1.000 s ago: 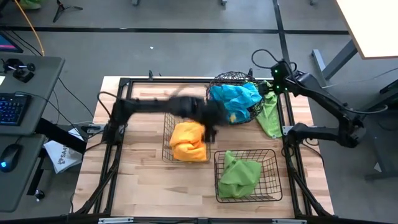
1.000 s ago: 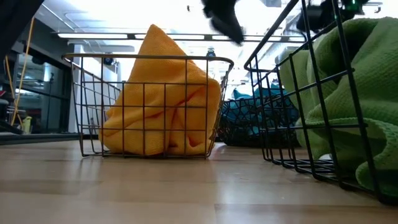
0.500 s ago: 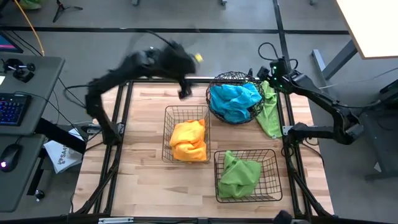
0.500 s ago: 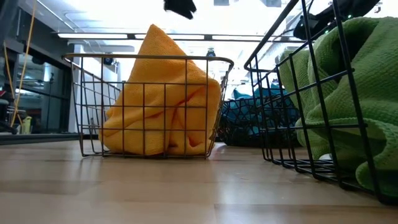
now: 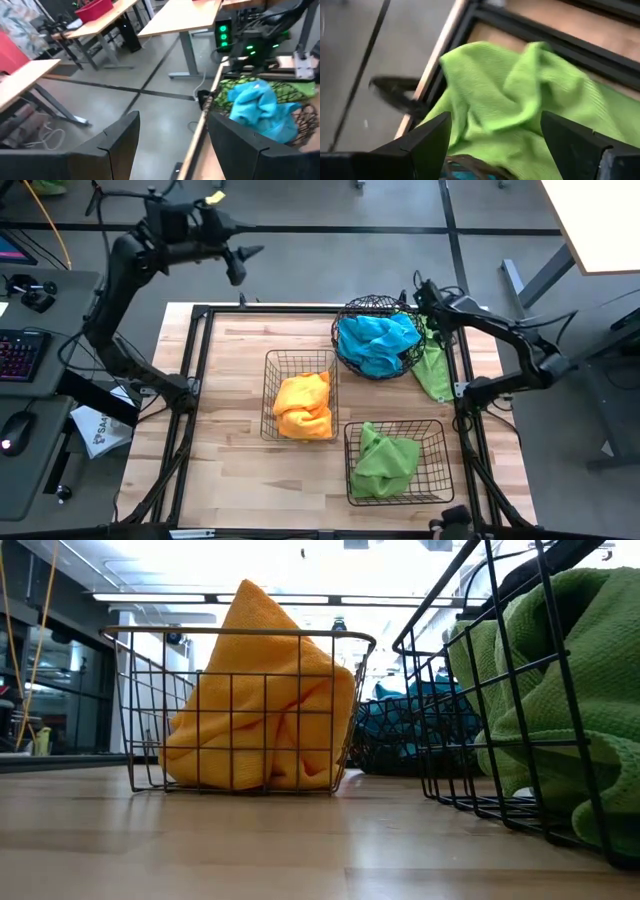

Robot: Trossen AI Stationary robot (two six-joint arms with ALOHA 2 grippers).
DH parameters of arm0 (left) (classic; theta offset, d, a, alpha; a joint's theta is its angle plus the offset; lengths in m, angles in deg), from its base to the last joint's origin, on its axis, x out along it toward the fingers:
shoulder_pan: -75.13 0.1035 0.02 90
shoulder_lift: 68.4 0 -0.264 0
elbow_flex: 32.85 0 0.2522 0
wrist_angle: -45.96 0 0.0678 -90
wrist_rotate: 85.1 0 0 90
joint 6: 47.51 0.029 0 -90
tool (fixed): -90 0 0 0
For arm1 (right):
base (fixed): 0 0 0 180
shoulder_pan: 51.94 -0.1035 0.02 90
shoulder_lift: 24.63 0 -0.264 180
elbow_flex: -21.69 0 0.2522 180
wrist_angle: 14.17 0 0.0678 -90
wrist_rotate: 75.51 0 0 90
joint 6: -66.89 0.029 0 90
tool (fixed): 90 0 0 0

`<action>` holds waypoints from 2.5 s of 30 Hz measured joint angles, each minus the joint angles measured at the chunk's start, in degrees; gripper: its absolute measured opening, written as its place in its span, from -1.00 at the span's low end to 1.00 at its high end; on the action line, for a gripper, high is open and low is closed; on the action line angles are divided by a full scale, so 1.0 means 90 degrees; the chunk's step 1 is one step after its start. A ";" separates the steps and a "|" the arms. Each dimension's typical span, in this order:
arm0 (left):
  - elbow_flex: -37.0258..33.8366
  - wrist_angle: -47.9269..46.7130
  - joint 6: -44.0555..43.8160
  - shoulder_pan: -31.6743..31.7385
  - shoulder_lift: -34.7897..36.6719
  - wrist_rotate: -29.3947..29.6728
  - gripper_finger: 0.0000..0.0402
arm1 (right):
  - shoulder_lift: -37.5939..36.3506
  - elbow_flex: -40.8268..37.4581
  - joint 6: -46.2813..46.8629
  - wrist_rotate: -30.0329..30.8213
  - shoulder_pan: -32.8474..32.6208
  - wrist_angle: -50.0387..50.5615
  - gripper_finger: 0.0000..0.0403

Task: Sort microfiber towel by color & place in baskets
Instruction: Put the green microfiber towel into the bottom right black metal basket

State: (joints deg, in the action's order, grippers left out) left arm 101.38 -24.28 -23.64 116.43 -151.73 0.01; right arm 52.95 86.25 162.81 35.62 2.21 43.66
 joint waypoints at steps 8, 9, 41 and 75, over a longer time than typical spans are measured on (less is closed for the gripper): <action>-0.0012 -0.0080 0.0175 0.0842 -0.0074 -0.0451 0.11 | -0.0044 0.0002 0.1917 0.0322 -0.0269 0.1075 0.49; -0.0010 -0.0060 0.0155 0.0894 -0.0094 -0.0441 0.11 | 0.0010 0.0002 0.2005 0.0262 -0.0269 0.1145 0.49; -0.0010 0.0514 0.0047 0.1165 -0.0293 -0.0156 0.11 | 0.2138 0.0044 0.0589 -0.1925 0.0834 0.0164 0.43; -0.0005 0.1597 0.0189 0.1165 -0.0298 -0.0801 0.11 | -0.2079 -0.0007 -0.2312 0.1671 0.0550 -0.1803 -0.99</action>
State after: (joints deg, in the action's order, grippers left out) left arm 101.34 -9.91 -21.94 126.92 -154.42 -7.20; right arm 34.24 86.19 142.01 50.66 7.16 27.43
